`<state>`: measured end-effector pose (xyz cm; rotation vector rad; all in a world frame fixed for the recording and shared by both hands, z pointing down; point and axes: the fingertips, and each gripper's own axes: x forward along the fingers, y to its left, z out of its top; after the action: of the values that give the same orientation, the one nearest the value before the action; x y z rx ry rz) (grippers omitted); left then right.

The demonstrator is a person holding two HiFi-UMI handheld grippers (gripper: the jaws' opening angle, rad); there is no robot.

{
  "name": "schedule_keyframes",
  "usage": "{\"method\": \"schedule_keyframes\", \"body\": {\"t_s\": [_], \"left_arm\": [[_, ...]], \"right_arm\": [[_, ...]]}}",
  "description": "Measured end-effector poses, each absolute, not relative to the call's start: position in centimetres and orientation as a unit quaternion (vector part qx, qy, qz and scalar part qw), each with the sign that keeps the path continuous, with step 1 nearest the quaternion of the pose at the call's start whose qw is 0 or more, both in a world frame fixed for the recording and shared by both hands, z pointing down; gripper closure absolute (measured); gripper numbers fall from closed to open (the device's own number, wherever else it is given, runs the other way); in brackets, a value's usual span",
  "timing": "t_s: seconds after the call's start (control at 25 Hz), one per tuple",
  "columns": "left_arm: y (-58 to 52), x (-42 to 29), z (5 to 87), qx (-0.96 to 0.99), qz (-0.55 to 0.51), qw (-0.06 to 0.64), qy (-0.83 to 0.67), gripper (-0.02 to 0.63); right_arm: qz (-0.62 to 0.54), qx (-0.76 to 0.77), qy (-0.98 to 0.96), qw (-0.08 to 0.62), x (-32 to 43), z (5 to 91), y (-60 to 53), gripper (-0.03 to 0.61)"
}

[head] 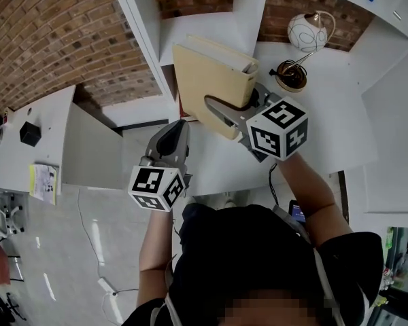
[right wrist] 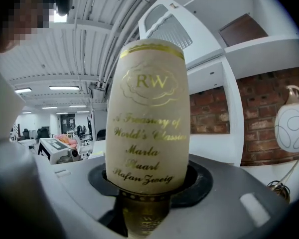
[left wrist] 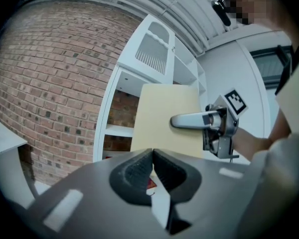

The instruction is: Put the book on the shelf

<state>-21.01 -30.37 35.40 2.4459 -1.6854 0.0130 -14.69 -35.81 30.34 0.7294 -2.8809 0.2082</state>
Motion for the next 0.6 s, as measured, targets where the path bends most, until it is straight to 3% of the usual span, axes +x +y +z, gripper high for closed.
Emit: {"method": "schedule_keyframes", "body": {"t_s": [0.6], "left_arm": [[-35.2,-25.7,30.5,0.856,-0.003,0.043,-0.515,0.609]], "right_arm": [[0.045,0.307,-0.949,0.062,-18.9,26.8,-40.0,0.353]]}}
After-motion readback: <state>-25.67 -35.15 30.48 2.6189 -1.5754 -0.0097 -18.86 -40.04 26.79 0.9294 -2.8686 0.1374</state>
